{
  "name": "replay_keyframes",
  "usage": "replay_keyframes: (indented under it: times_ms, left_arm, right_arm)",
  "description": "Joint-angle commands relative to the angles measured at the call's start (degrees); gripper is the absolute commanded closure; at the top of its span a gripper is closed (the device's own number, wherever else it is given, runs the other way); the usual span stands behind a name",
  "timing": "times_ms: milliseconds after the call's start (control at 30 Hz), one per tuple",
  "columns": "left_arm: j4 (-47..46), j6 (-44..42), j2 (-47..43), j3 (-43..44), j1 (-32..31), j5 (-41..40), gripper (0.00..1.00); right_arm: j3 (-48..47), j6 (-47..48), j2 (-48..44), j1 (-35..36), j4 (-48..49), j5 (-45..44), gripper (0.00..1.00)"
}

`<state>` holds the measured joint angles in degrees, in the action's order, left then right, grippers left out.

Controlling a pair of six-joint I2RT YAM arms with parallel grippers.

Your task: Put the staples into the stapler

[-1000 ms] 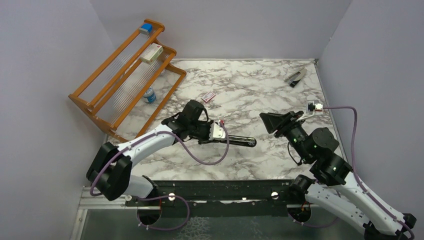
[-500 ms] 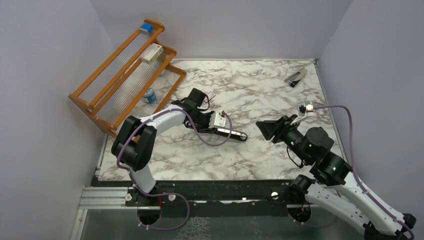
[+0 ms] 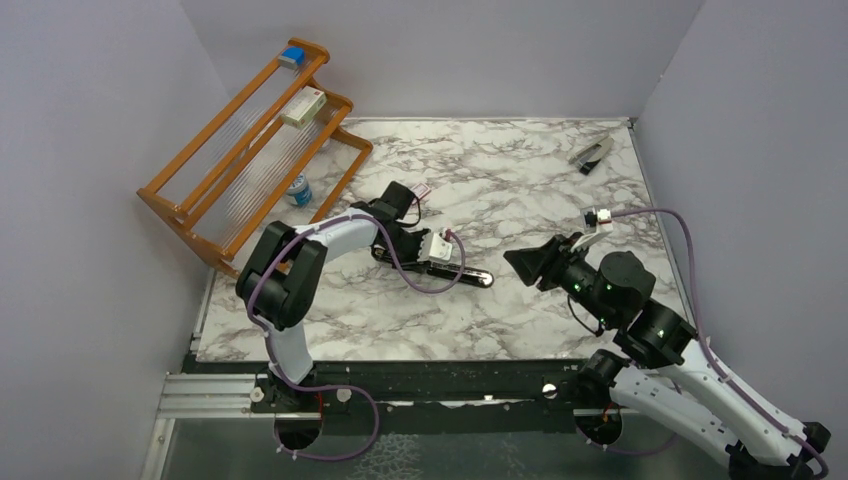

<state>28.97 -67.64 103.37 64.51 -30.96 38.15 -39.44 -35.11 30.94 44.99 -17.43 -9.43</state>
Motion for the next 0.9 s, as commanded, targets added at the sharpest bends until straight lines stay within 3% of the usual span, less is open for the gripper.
replay_keyframes:
  times_ms: [0,267,700,867]
  left_arm:
    - [0.1,-2.1,1.0,1.9,0.1,-0.6,0.77]
    - [-0.1,-0.5,1.1,3.4,0.6,0.5,0.67]
    - [-1.3,0.7,-1.1,2.2,1.2,0.2,0.6]
    - [-3.5,4.8,-4.6,2.8,2.4,3.8,0.59]
  right_arm:
    - [0.3,-0.5,0.2,0.1,-2.1,2.0,0.55]
    - [0.8,-1.7,-0.3,0.0,-3.8,0.5,0.55]
    - [0.7,-2.7,-0.1,0.0,-4.9,0.1,0.55]
    - [-0.1,-2.7,-0.6,0.1,-6.1,-2.8,0.55]
